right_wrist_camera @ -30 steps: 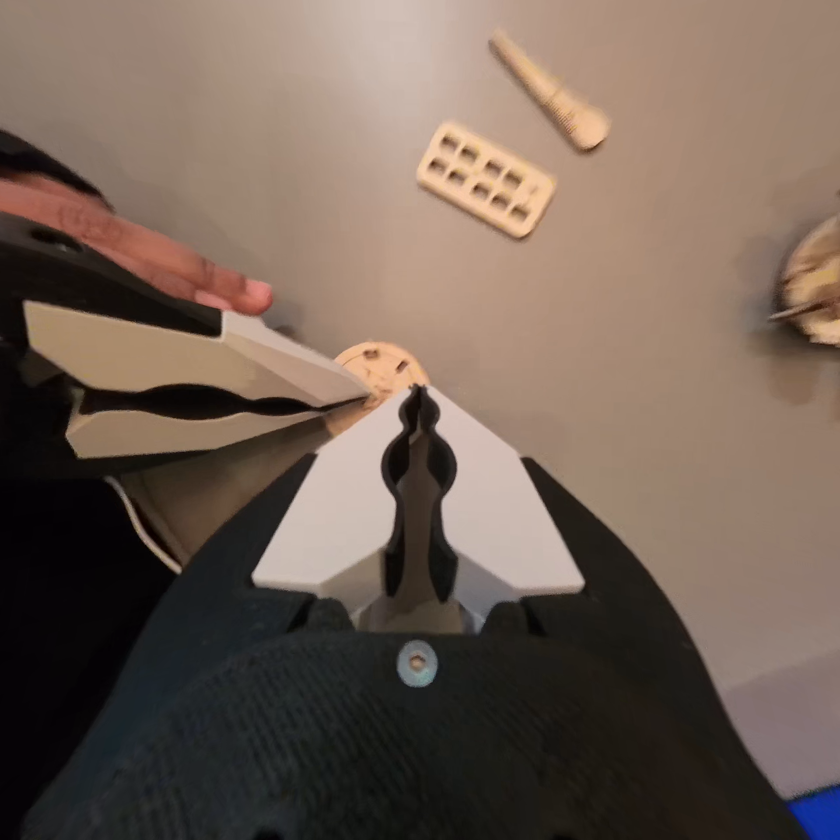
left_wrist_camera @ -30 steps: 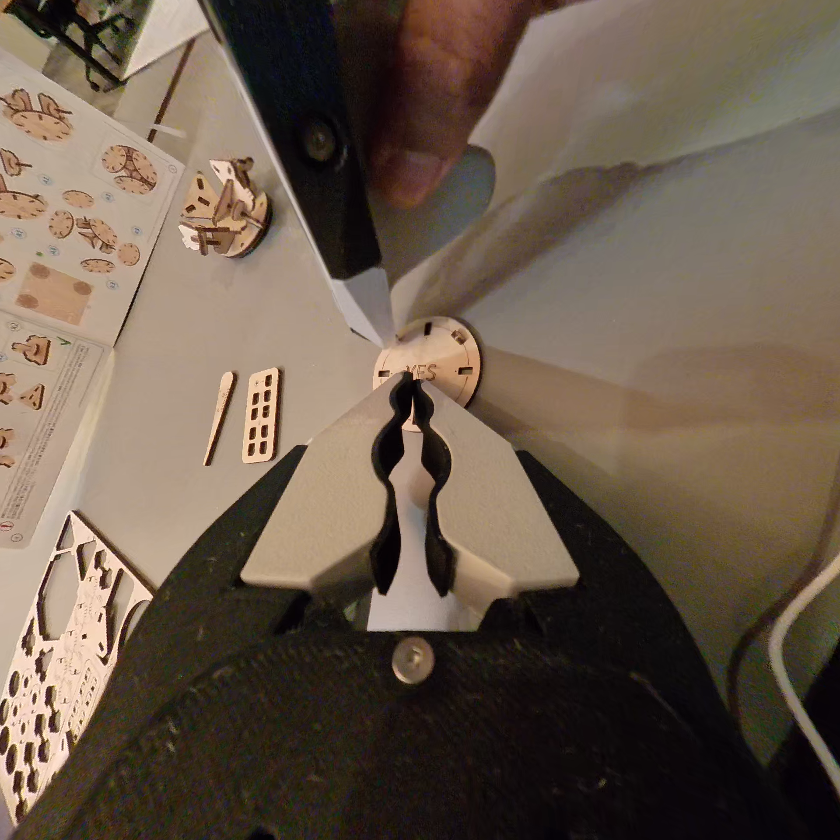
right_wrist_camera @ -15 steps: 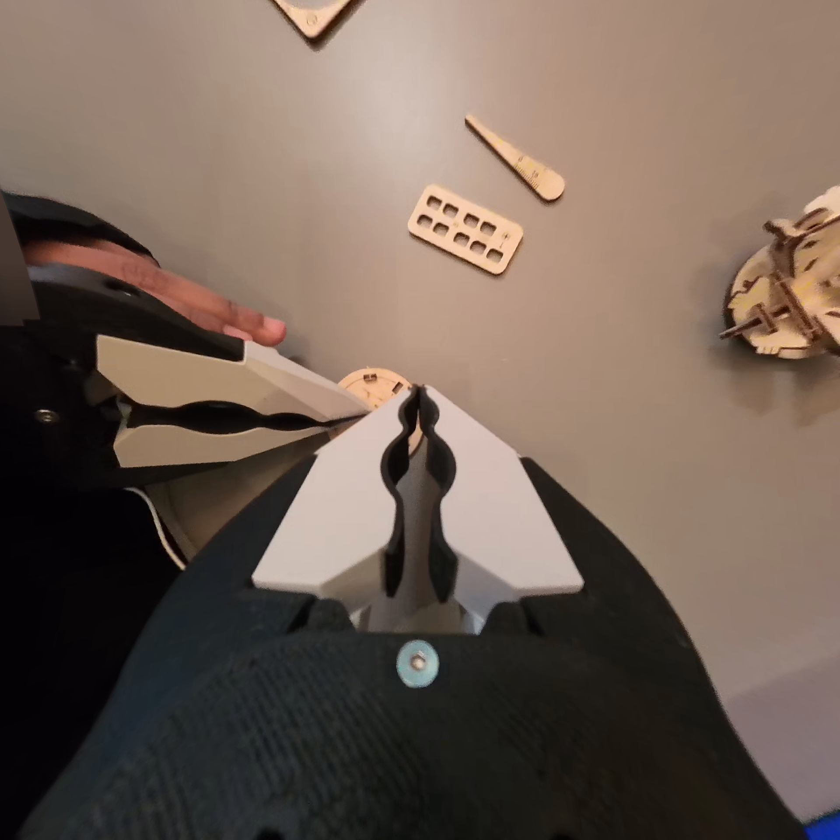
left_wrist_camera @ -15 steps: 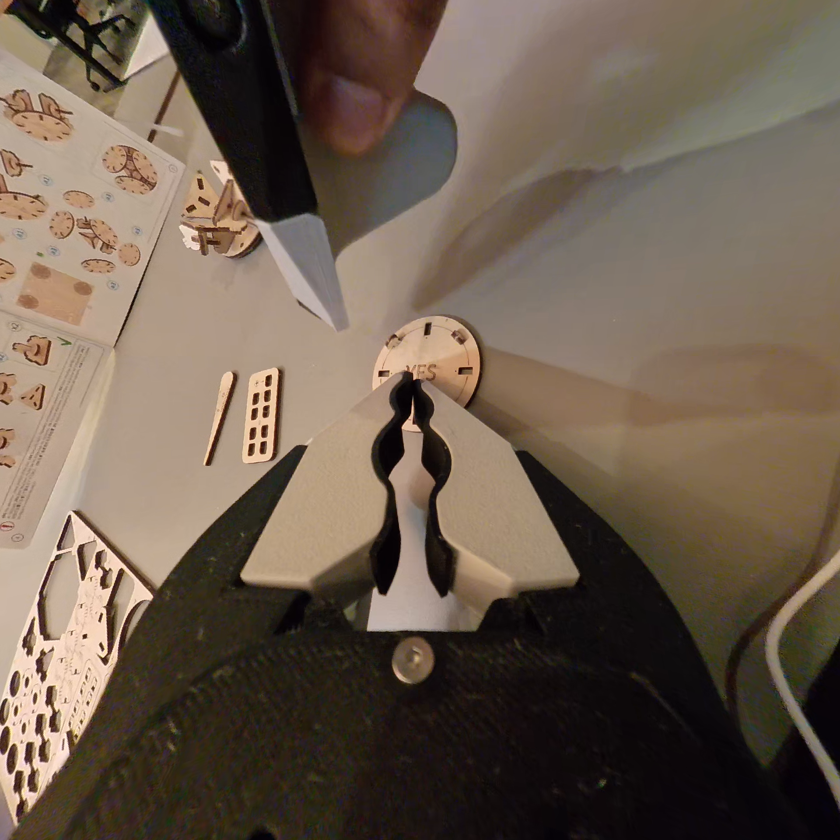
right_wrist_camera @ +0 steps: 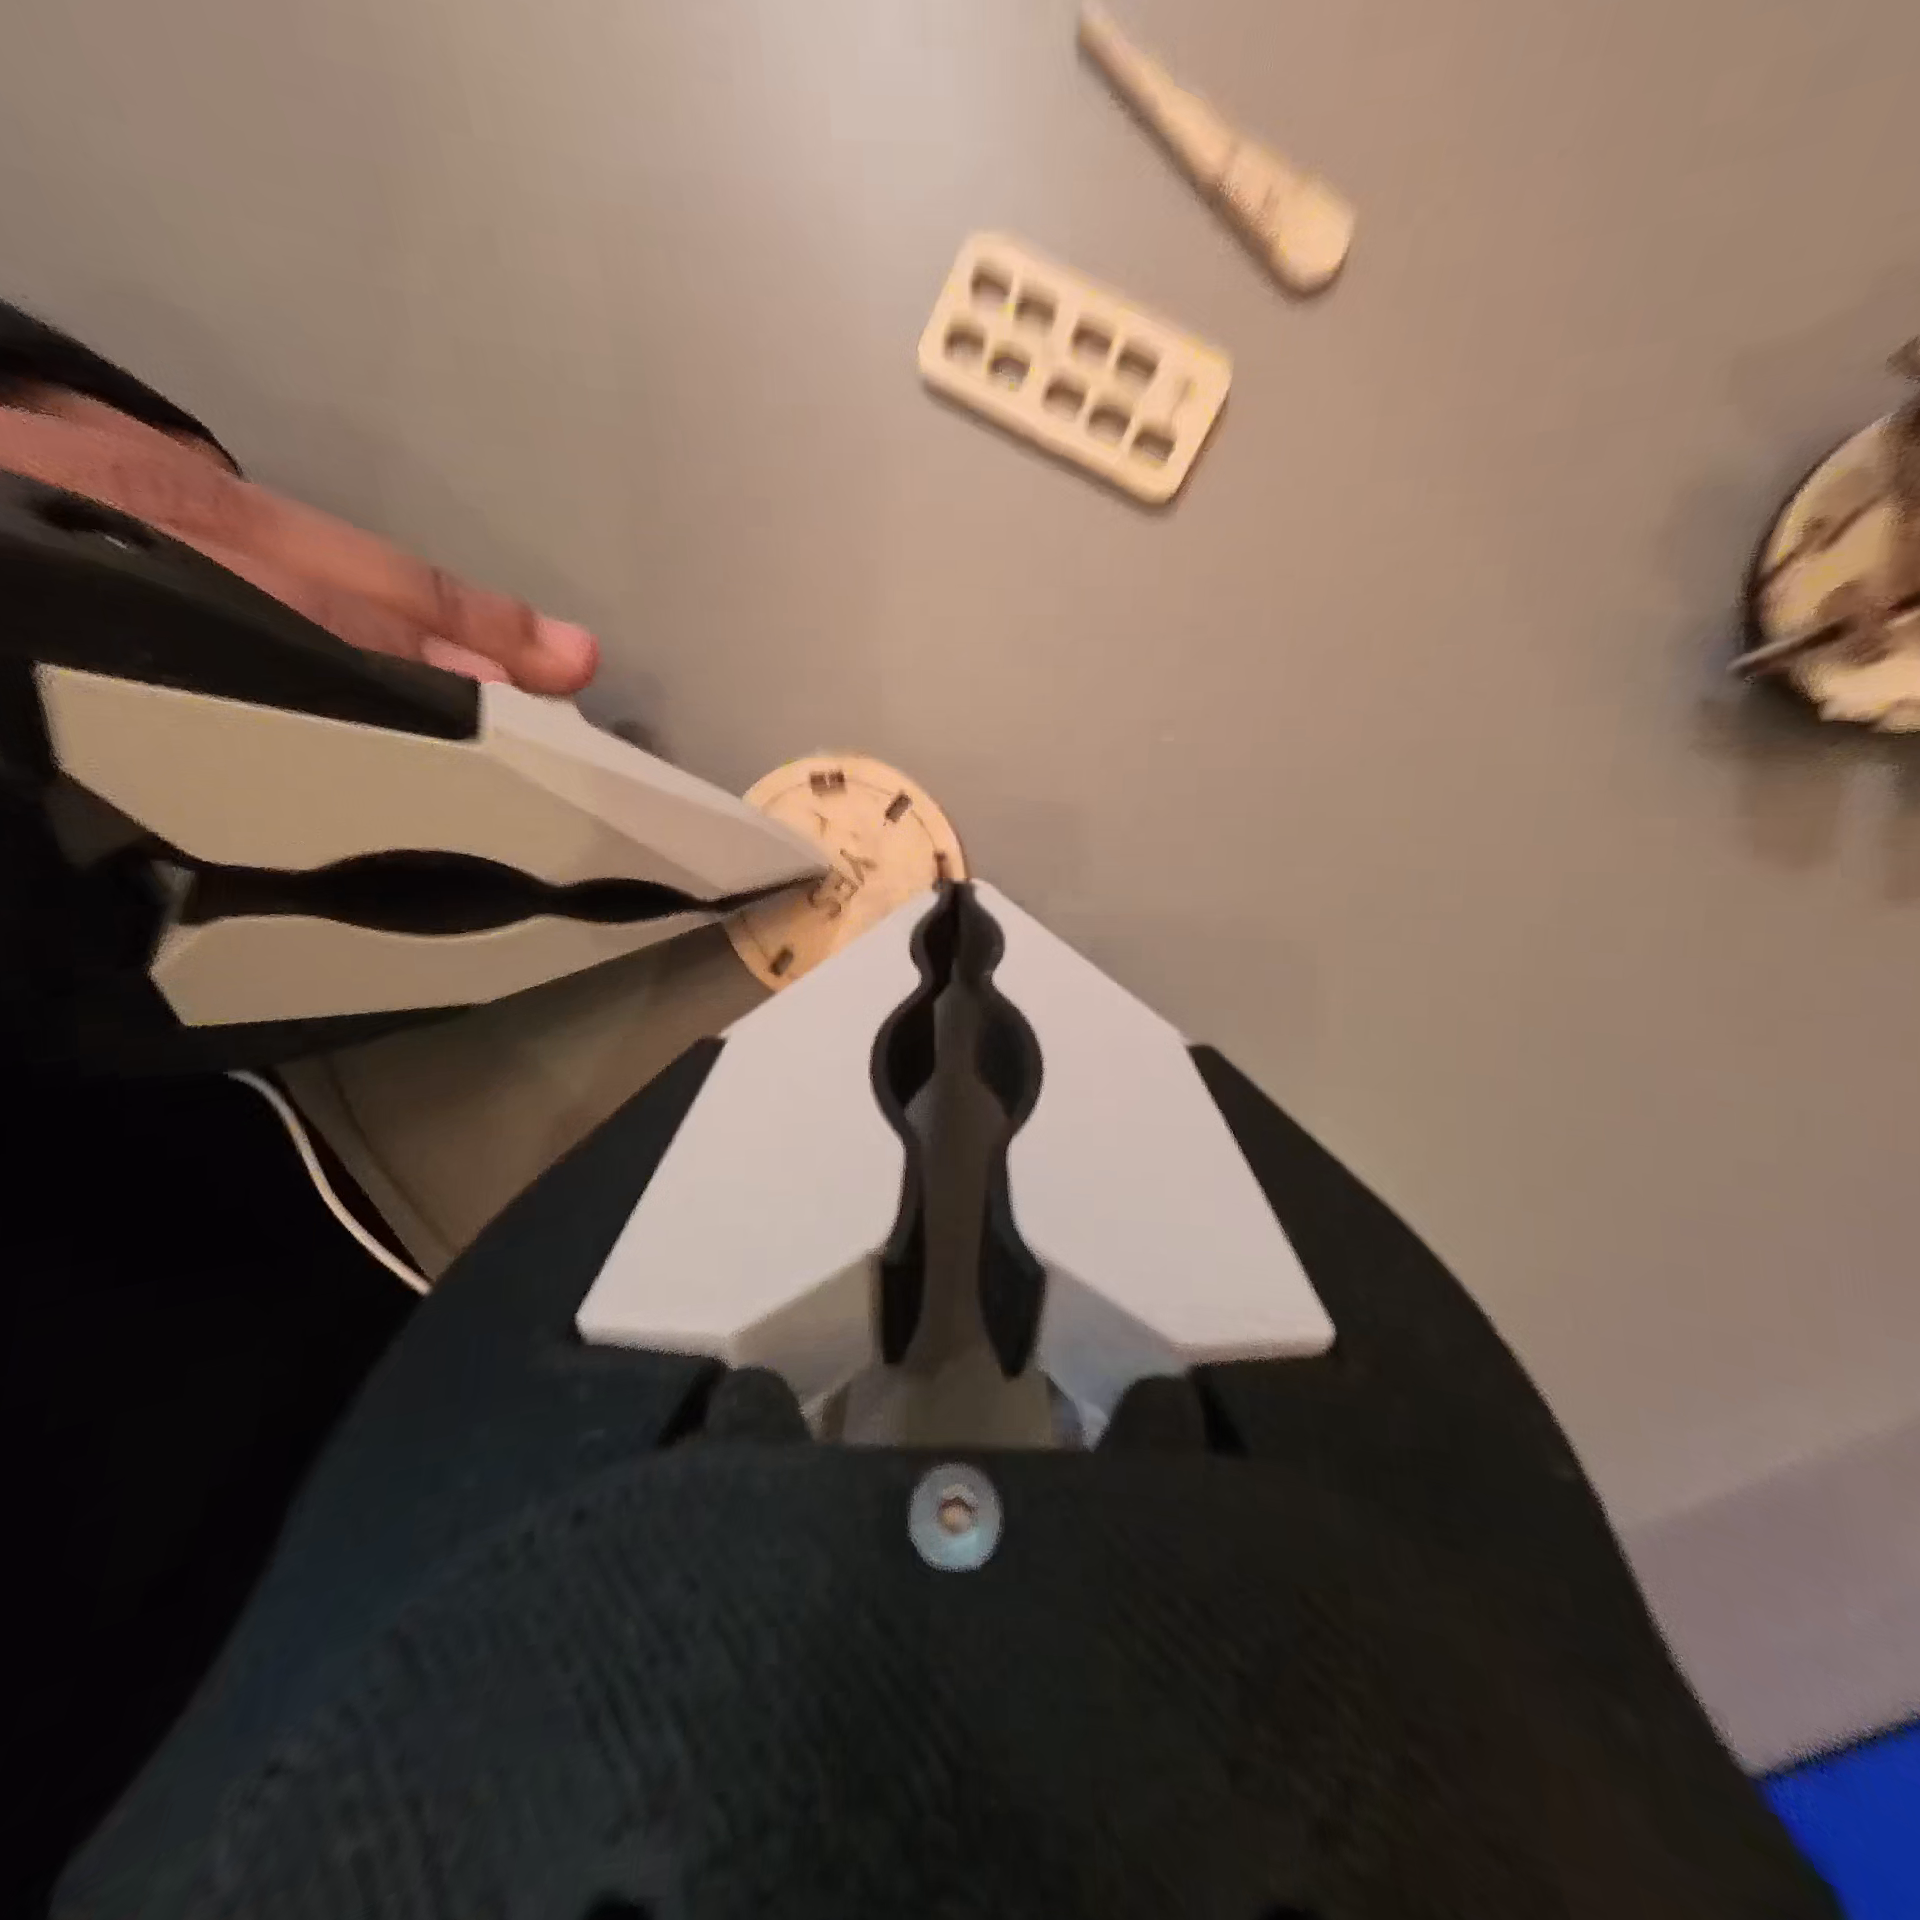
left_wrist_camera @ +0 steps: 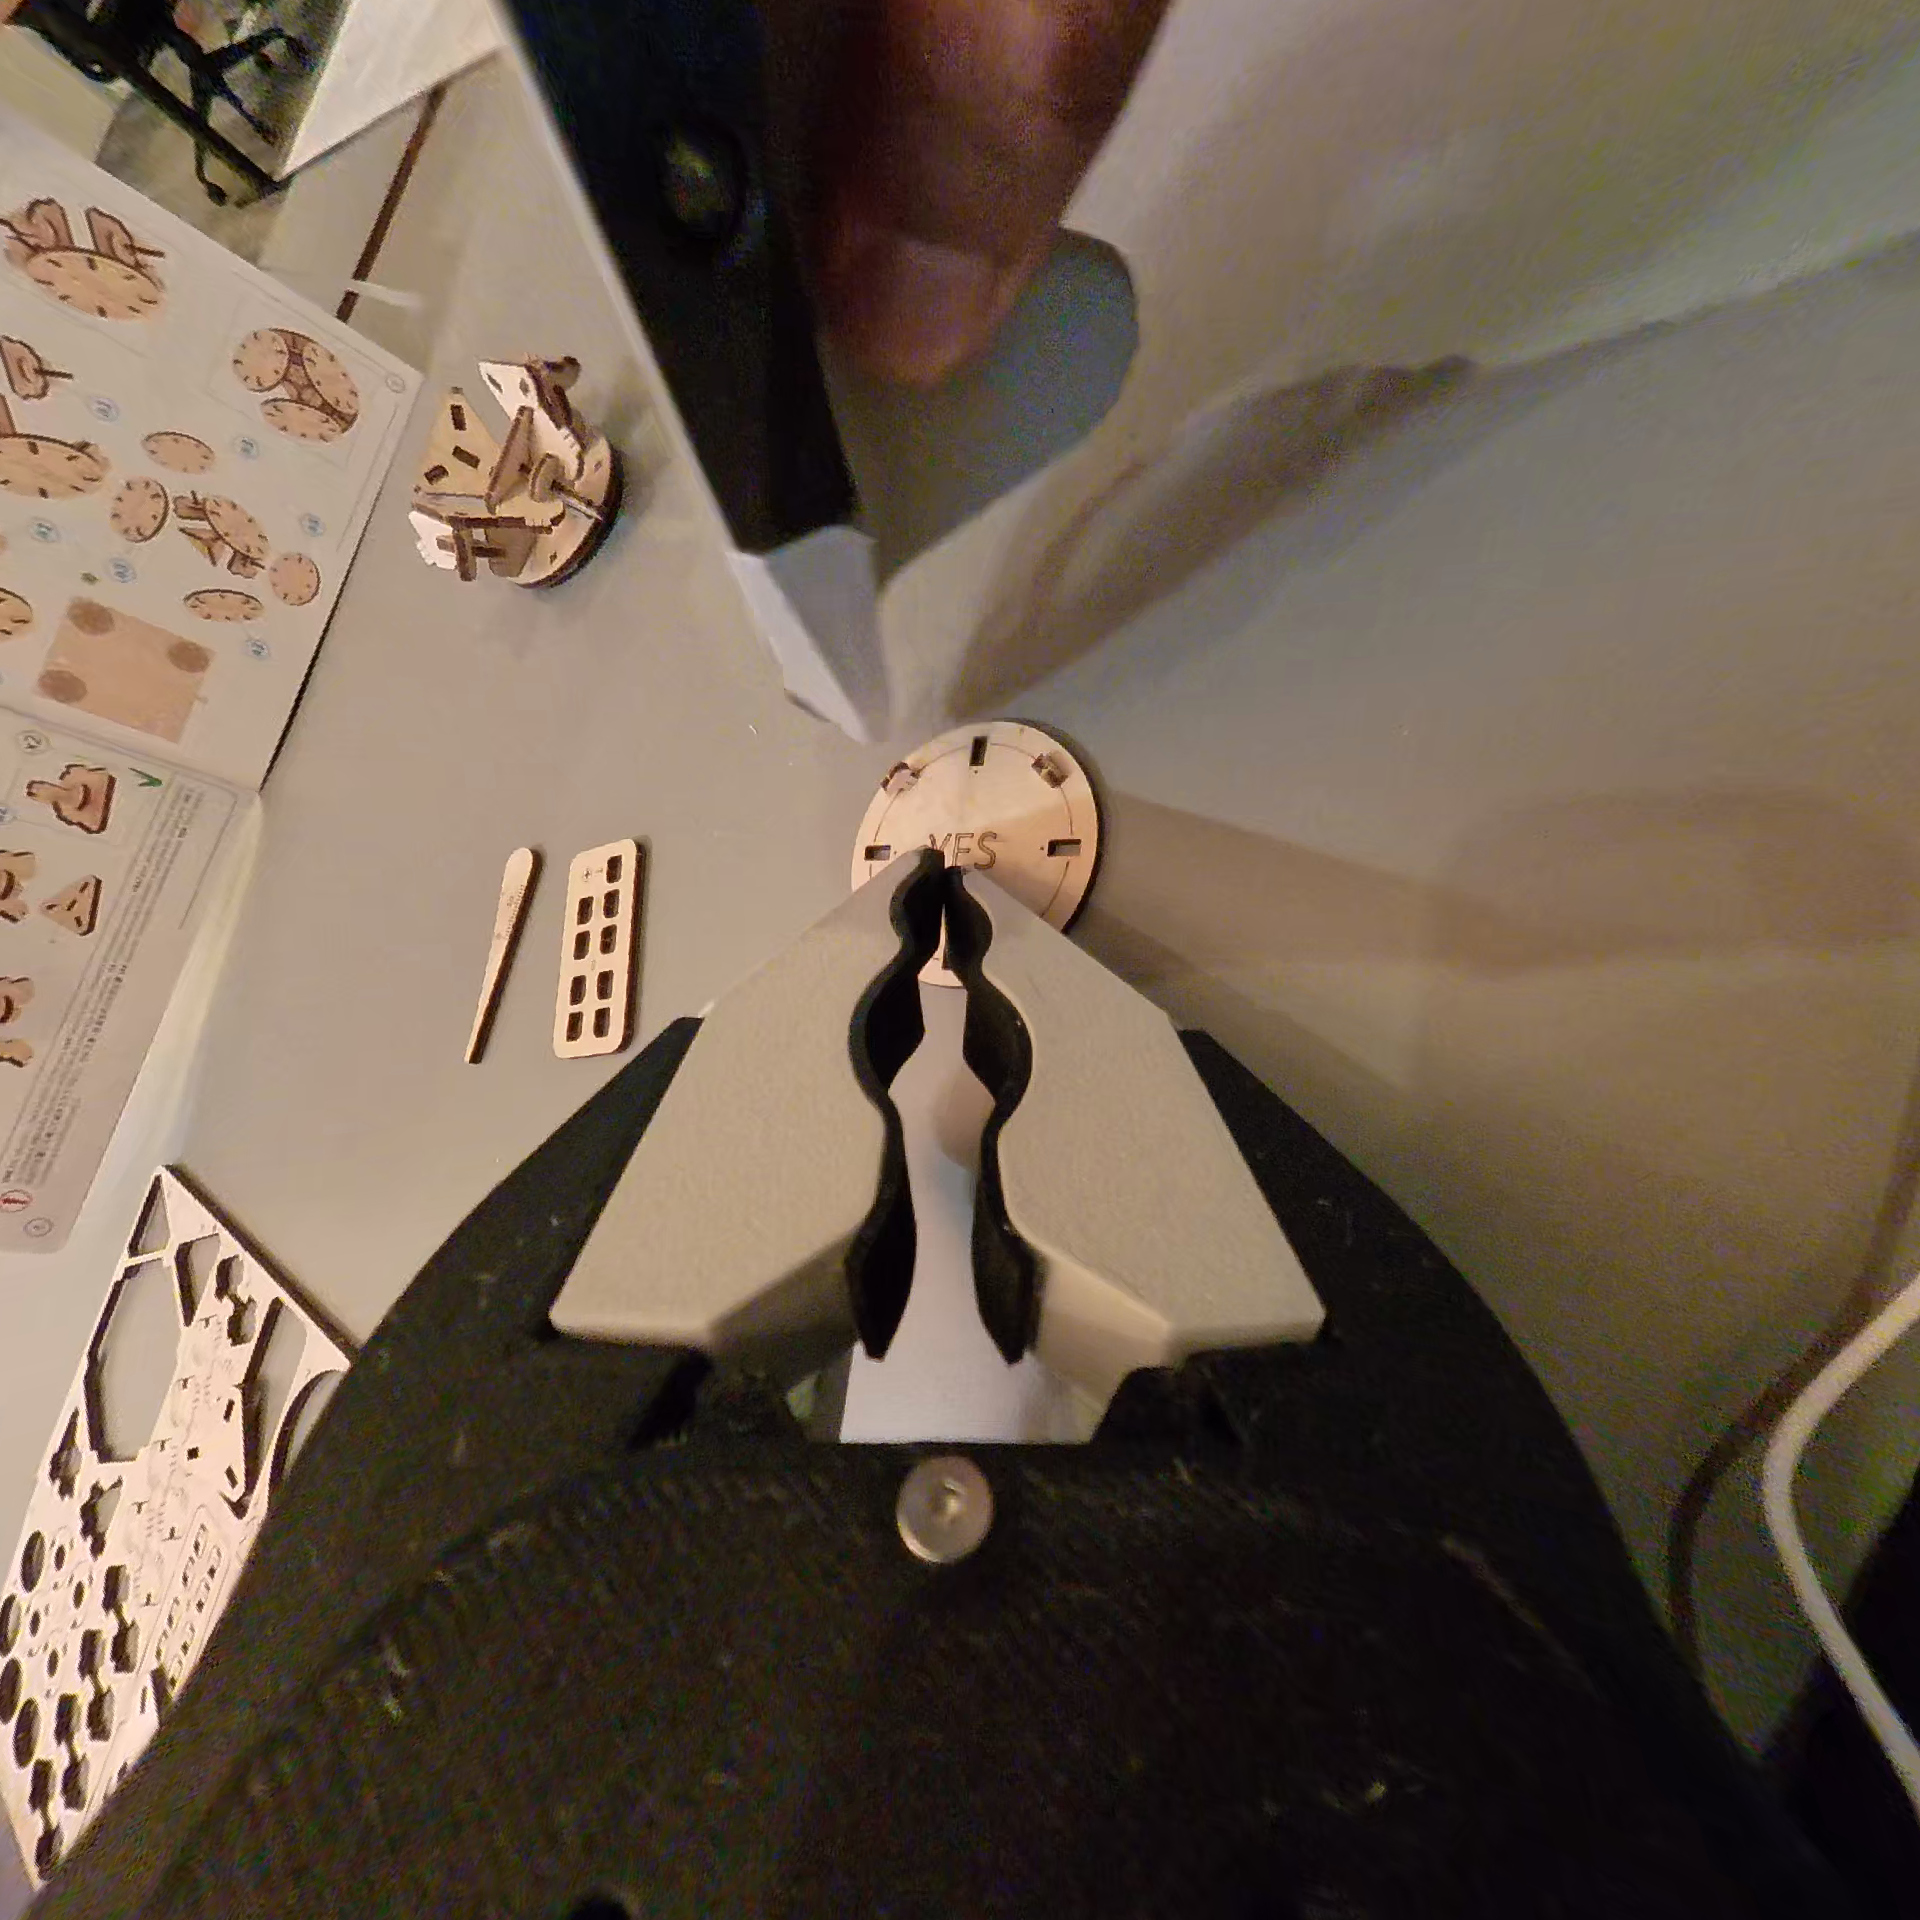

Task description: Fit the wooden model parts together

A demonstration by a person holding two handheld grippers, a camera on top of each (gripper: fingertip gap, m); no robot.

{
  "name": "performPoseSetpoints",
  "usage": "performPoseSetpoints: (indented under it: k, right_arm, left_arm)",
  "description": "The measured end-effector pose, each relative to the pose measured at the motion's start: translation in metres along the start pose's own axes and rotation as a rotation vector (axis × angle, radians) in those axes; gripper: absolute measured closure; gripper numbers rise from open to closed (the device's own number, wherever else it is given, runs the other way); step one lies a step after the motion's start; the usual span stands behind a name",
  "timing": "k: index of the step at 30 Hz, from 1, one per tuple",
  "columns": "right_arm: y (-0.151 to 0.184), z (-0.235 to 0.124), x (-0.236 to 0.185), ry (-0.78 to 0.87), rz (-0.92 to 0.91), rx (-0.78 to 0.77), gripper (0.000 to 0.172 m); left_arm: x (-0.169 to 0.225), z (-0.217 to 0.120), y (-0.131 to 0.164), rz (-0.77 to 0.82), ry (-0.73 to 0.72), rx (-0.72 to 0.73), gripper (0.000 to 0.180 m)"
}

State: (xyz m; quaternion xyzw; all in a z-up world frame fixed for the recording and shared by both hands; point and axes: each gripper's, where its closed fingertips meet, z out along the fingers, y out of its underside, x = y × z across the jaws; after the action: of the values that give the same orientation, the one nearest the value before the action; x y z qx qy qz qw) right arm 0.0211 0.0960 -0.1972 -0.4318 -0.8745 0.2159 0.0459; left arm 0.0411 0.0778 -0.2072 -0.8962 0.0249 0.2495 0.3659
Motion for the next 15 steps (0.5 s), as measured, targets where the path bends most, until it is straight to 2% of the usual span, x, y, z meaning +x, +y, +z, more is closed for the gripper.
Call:
performPoseSetpoints:
  k: [3,4,6,11,14,15]
  right_arm:
    - [-0.019,-0.008,-0.002,0.009,-0.022,0.096,0.172]
    - [-0.018,-0.005,-0.002,0.018,-0.036,0.092,0.172]
    - [0.002,0.008,-0.005,-0.002,-0.033,-0.021,0.171]
    - [-0.02,-0.011,0.001,0.022,-0.021,0.1,0.172]
    - [0.001,0.008,-0.006,-0.032,-0.007,0.0,0.172]
    - [0.0,0.006,-0.007,-0.043,-0.001,0.012,0.172]
  left_arm:
    - [0.0,0.0,0.0,0.0,0.0,0.0,0.18]
    - [0.0,0.0,0.0,0.0,0.0,0.0,0.18]
    - [0.0,0.0,0.0,-0.001,0.001,0.0,0.18]
    - [0.0,0.0,0.0,0.001,-0.001,0.0,0.18]
    - [0.0,0.0,0.0,-0.003,0.002,0.0,0.18]
    - [0.0,0.0,0.0,-0.003,0.003,-0.001,0.18]
